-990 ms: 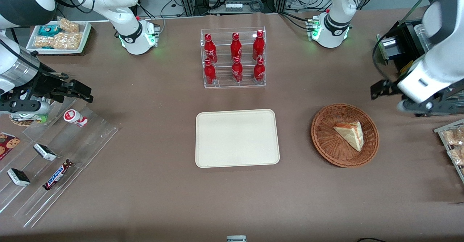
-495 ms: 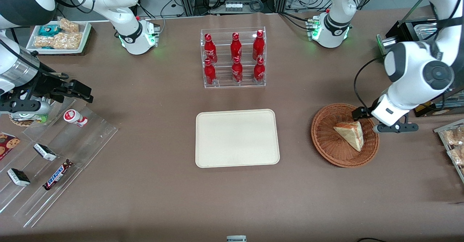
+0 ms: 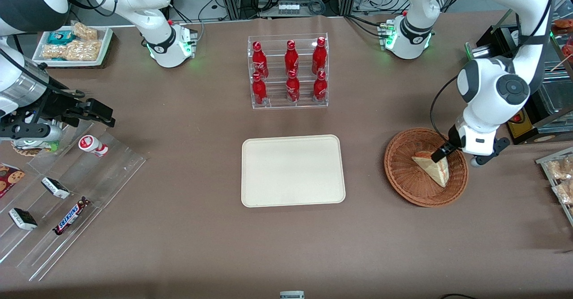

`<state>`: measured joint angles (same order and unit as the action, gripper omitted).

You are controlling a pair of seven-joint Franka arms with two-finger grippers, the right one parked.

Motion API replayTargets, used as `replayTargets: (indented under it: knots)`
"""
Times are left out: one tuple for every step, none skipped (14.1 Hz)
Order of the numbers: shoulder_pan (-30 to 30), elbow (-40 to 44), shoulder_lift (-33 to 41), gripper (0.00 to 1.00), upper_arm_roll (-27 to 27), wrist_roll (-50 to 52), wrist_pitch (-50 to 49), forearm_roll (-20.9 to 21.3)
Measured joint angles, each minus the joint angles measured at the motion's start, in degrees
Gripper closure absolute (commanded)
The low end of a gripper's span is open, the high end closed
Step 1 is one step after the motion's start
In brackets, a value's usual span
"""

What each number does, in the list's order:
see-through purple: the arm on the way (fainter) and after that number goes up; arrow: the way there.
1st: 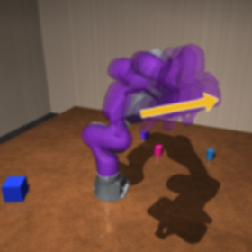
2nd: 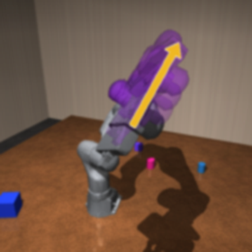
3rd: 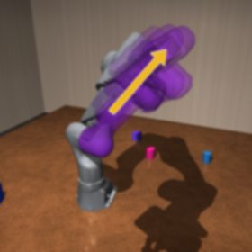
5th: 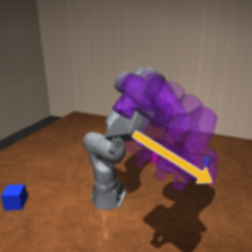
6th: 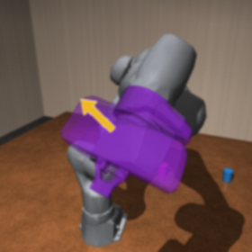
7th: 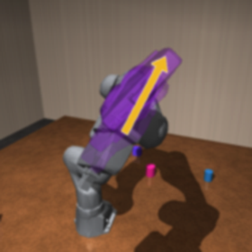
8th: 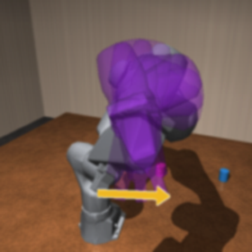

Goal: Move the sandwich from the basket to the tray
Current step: 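Close the left gripper on the wrapped sandwich's edge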

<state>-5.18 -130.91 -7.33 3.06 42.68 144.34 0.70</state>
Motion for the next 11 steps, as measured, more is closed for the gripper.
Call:
replayTargets:
  knots:
    - [0.0, -0.07, -1.19, 0.0, -0.01, 3.08, 1.69, 0.0]
    - [0.0, -0.09, -2.53, 0.02, -0.02, 4.7, 2.98, 0.0]
    - [0.0, -0.09, -3.91, 0.25, -0.03, 5.66, 3.77, 0.0]
    - [0.0, -0.07, -5.11, 0.46, -0.03, 6.1, 4.44, -0.01]
    - [0.0, 0.03, -5.91, 0.71, -0.03, 6.32, 4.74, -0.01]
    - [0.0, 0.16, -6.3, 0.88, -0.03, 6.43, 4.76, -0.01]
    - [0.0, 0.25, -6.35, 0.9, -0.05, 6.44, 4.75, -0.01]
    - [-0.03, 0.4, -6.33, 0.92, -0.12, 6.43, 4.56, -0.01]
    - [-0.07, 0.73, -6.3, 0.92, -0.25, 6.43, 3.95, 0.0]
    - [-0.16, 1.51, -6.2, 0.92, -0.39, 6.43, 2.22, 0.0]
    - [-0.29, 3.14, -6.06, 0.92, -0.57, 6.4, -0.93, 0.03]
